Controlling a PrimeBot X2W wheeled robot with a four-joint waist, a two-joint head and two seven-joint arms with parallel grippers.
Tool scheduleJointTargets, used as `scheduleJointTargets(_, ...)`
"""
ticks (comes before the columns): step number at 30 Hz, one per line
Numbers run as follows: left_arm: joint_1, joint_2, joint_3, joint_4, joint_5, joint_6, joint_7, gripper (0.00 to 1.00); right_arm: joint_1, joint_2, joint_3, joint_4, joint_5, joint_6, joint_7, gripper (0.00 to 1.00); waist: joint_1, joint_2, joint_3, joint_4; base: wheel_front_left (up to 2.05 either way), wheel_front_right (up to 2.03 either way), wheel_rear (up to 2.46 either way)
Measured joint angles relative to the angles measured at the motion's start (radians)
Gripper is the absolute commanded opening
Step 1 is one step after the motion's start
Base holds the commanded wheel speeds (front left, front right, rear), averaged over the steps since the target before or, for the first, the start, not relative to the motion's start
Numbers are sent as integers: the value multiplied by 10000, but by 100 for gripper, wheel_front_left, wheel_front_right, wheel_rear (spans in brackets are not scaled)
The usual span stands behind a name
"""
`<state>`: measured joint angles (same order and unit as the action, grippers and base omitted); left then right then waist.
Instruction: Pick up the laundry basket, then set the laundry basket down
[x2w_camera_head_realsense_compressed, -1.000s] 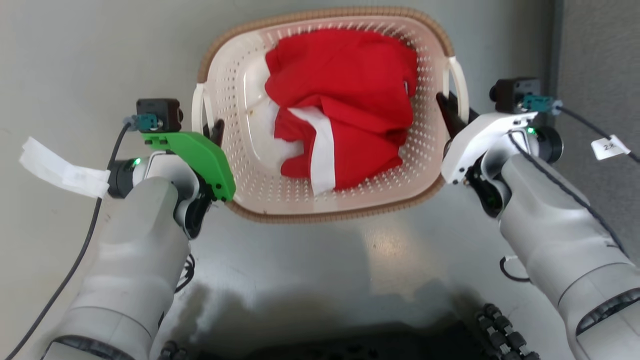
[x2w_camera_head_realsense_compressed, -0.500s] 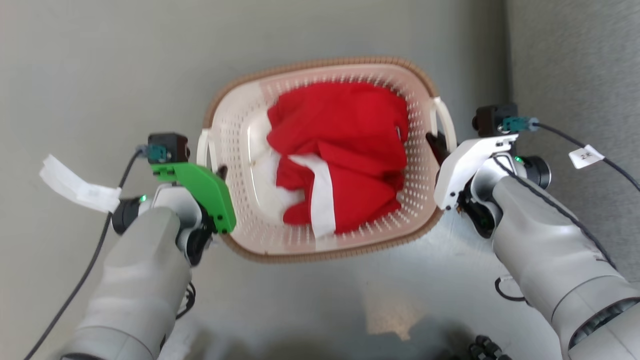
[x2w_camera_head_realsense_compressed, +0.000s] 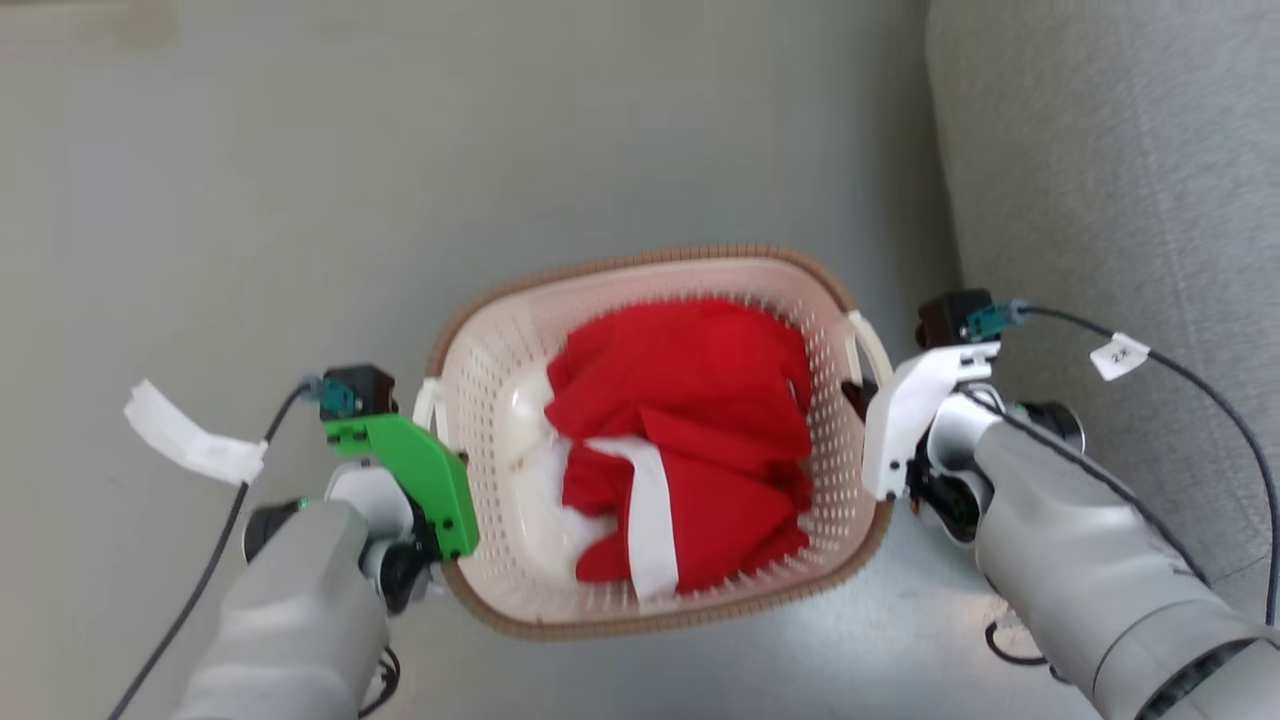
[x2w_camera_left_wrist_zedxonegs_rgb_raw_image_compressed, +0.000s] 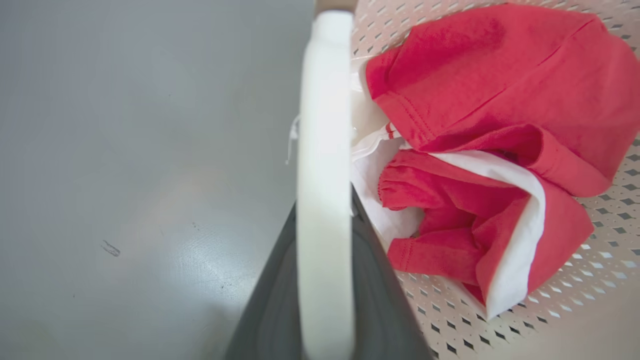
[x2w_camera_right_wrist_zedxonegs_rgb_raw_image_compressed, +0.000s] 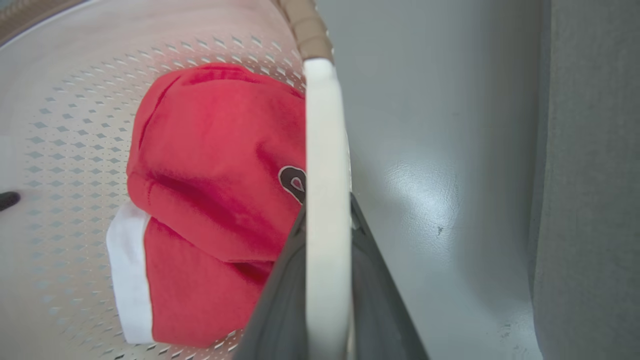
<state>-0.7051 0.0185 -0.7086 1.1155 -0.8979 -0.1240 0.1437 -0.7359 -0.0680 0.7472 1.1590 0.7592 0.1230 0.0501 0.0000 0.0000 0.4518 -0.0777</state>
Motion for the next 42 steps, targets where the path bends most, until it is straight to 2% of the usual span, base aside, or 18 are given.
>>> scheduleJointTargets(23,1469,0,-472,151,-846,2,1549,0,1324,82,683,236,794,-2,2082,0,0,0,-3093,-30,0,0,0)
scheduleJointTargets(42,1502,12,-671,265,-1126,2,1912,0,1324,69,951,213,1043,-15,2688,0,0,0,-3455,-90,0,0,0)
